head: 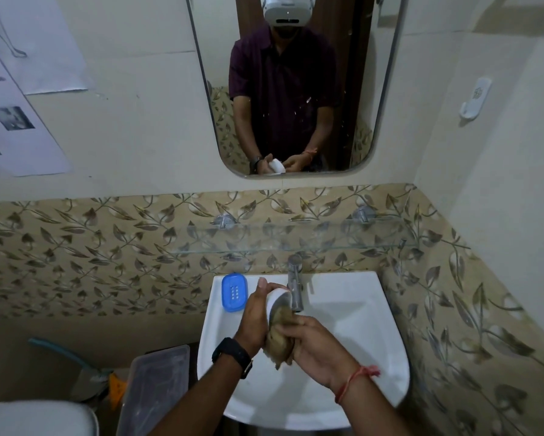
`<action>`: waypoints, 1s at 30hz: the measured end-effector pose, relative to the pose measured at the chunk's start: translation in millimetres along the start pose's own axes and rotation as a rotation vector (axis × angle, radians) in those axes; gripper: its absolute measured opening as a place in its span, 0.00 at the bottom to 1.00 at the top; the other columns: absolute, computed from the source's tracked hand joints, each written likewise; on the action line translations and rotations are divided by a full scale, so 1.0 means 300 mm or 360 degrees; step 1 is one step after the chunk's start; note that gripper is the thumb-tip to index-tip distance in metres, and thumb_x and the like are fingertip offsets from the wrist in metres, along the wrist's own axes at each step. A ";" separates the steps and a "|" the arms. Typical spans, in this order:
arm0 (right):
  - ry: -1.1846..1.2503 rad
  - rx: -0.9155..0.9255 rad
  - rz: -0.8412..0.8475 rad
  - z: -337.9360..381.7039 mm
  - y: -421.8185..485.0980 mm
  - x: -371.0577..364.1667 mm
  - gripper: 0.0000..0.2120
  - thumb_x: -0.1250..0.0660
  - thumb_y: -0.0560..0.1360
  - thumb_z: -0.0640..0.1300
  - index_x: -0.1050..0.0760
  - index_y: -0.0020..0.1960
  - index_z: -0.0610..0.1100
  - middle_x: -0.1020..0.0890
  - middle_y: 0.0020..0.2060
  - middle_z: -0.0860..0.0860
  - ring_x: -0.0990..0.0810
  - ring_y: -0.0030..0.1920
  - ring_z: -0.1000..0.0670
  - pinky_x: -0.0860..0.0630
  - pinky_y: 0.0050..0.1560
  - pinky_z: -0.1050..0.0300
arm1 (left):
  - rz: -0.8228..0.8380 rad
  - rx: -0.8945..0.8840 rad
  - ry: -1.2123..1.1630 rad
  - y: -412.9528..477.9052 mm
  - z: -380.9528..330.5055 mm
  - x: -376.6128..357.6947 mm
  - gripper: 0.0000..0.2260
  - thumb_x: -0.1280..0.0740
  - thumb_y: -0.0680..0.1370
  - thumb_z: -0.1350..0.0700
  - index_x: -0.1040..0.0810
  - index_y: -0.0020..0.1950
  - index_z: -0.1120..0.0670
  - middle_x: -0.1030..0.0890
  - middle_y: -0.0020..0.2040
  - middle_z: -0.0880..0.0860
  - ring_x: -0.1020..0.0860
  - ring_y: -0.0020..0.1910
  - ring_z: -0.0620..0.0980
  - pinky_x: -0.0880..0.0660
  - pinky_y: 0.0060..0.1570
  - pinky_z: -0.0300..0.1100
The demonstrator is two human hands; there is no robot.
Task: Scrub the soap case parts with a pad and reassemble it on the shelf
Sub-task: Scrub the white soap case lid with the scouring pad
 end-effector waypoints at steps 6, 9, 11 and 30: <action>0.0322 0.0167 -0.0464 0.002 0.024 -0.039 0.11 0.35 0.78 0.35 0.17 0.56 0.38 0.14 0.53 0.38 0.16 0.57 0.39 0.22 0.62 0.42 | 0.0055 0.0176 -0.0334 -0.039 0.057 -0.025 0.37 0.46 0.81 0.35 0.22 0.58 0.71 0.20 0.54 0.72 0.21 0.56 0.64 0.23 0.59 0.53; -0.0359 0.0234 -0.0347 -0.007 -0.005 -0.021 0.08 0.35 0.78 0.35 0.17 0.50 0.37 0.13 0.41 0.40 0.14 0.43 0.42 0.18 0.45 0.50 | 0.0072 0.0230 -0.0312 -0.031 0.063 -0.011 0.28 0.39 0.76 0.35 0.17 0.40 0.59 0.18 0.37 0.61 0.18 0.39 0.56 0.19 0.39 0.43; -0.0778 0.0183 -0.0146 0.005 -0.020 0.003 0.08 0.35 0.77 0.35 0.19 0.41 0.36 0.17 0.33 0.43 0.19 0.34 0.45 0.22 0.37 0.54 | 0.0058 0.0271 -0.0307 -0.024 0.061 0.009 0.26 0.36 0.75 0.35 0.16 0.41 0.58 0.17 0.37 0.59 0.17 0.35 0.54 0.19 0.37 0.43; -0.2855 0.0689 -0.0361 0.017 0.027 -0.019 0.15 0.42 0.79 0.35 0.26 0.64 0.40 0.24 0.58 0.41 0.25 0.57 0.40 0.26 0.58 0.47 | -0.0123 0.0488 0.0076 0.005 0.058 0.028 0.31 0.42 0.79 0.32 0.13 0.51 0.56 0.13 0.52 0.60 0.16 0.55 0.58 0.21 0.59 0.52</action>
Point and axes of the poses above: each hand's wrist, its own y-axis towards the middle knuckle, its own x-axis out of the back of the hand, z = x × y, the point moved 3 cm from there along y, towards the middle knuckle
